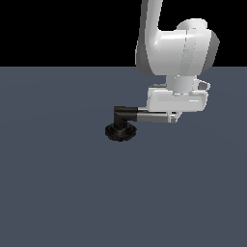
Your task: Turn on the faucet by rotating a designated handle.
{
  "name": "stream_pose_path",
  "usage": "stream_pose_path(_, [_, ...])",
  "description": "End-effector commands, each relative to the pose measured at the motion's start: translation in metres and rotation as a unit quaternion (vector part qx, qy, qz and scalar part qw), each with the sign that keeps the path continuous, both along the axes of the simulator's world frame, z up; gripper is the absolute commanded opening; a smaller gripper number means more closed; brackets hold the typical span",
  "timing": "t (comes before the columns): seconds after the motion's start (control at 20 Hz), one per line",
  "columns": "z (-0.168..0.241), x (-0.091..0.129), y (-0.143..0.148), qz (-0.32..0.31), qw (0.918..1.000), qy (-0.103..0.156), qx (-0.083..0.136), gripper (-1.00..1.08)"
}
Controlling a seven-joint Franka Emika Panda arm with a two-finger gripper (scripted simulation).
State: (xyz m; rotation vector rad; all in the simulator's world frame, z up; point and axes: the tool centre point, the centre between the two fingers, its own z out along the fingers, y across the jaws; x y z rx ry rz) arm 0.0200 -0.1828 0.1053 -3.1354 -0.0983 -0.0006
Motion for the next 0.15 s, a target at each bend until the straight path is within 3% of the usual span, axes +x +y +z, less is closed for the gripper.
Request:
stream_pose_path(0.0, [-0.0024,0.0047,-0.0143,-0.007,1.0,0.0,-0.002,-1.0])
stream_pose_path(0.1, [-0.0025,0.0069,-0.0166,-0.007,1.0,0.0,-0.002,-1.0])
